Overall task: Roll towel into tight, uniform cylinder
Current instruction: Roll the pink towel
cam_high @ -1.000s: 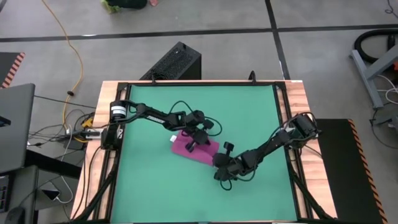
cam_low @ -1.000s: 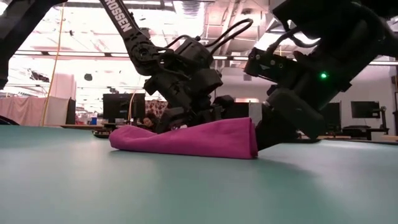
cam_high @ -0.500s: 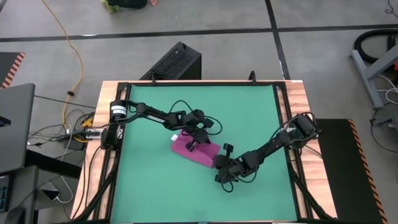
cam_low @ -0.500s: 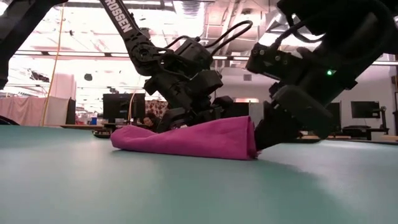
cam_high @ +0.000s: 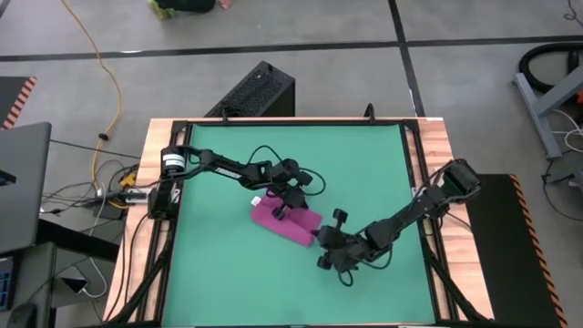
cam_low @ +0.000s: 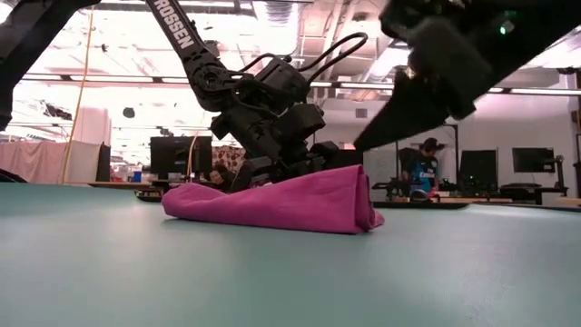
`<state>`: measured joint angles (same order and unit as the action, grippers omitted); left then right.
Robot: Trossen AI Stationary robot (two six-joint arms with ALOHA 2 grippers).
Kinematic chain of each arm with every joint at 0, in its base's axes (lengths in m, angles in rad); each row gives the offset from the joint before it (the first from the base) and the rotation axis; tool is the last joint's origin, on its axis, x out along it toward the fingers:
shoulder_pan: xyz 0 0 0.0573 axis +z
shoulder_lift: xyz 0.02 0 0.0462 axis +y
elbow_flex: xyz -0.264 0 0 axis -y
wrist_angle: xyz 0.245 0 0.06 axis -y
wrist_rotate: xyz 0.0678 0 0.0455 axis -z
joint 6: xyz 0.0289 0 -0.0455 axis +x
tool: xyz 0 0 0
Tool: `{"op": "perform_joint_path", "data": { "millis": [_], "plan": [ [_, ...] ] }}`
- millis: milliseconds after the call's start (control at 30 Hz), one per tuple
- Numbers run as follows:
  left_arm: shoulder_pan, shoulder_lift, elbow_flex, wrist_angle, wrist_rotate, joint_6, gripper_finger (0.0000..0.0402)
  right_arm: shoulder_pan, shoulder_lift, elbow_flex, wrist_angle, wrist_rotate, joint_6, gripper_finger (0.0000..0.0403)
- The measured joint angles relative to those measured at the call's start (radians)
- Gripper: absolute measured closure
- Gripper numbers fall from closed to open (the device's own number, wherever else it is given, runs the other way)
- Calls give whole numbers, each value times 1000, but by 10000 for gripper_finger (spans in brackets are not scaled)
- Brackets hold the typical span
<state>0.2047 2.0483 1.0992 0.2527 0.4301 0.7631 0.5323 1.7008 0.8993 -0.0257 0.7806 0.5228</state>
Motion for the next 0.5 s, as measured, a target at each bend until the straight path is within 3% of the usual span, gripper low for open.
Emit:
{"op": "perform_joint_path", "data": {
  "millis": [267, 500],
  "plan": [
    [0, 0, 0, 0, 0, -8, 402, -11, 55, 3, 211, -101, -106, 393],
    [0, -1, 0, 0, -2, -15, 401, -51, 55, 10, 140, -147, -79, 394]
  ]
}}
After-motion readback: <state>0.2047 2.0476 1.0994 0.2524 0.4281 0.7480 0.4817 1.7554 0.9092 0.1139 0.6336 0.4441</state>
